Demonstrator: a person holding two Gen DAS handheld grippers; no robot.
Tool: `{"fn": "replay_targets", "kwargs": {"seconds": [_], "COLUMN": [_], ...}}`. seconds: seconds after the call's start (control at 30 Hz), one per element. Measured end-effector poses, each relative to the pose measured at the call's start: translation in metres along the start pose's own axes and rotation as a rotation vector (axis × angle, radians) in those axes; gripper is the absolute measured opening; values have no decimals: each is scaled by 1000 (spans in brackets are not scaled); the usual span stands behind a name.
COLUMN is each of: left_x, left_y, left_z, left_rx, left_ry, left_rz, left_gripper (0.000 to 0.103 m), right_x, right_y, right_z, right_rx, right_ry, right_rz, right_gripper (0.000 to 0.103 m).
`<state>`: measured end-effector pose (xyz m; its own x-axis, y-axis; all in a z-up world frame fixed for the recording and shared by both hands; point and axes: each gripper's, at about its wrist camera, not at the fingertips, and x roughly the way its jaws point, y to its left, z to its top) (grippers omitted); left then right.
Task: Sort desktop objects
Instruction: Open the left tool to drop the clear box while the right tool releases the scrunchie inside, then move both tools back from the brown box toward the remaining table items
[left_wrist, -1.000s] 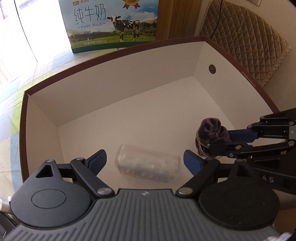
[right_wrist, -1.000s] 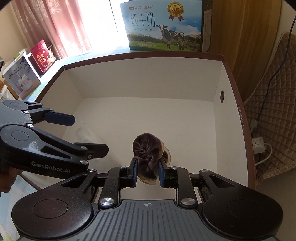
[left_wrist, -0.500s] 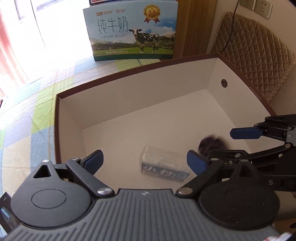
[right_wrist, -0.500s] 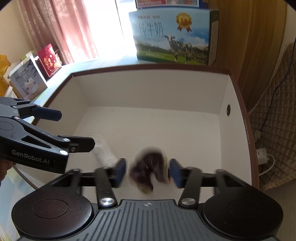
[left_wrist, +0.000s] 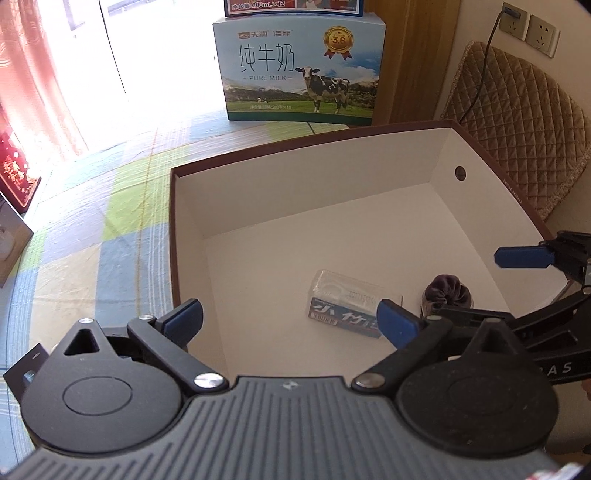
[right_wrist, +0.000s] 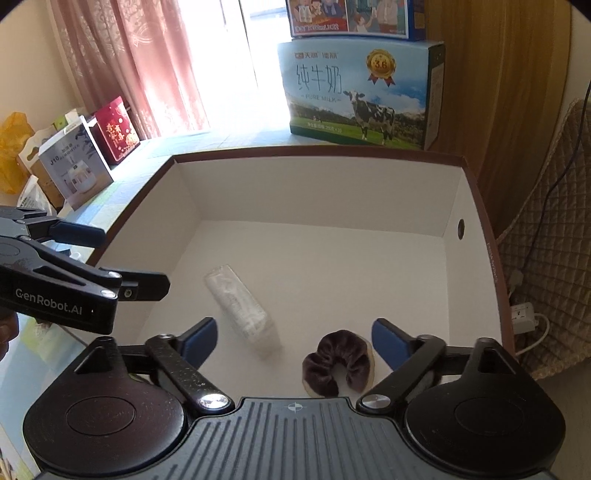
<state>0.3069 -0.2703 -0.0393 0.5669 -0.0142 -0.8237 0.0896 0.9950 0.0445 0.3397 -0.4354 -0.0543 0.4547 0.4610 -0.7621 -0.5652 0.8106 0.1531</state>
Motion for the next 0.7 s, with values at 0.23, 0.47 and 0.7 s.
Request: {"fn": "replay_targets", "kwargs": {"seconds": [0.23,0.47,0.7], "left_x": [-21,-45,-69], "left_y": [0,-1,0], "left_z": [-13,-27,-39], "left_rx": [-19,-31,-41], "left_ry": [-2,-22,-50], "left_rz": [16,46,48], "left_gripper": [100,100,100], "right_x": [-21,-41,-56], "right_y": [8,14,21], "right_z": [-5,-12,-18], "right_rx": [4,15,14], "right_ry": [-40,-80,-110], "right_rz": [-3,-3,-10], "right_gripper": [97,100,101]}}
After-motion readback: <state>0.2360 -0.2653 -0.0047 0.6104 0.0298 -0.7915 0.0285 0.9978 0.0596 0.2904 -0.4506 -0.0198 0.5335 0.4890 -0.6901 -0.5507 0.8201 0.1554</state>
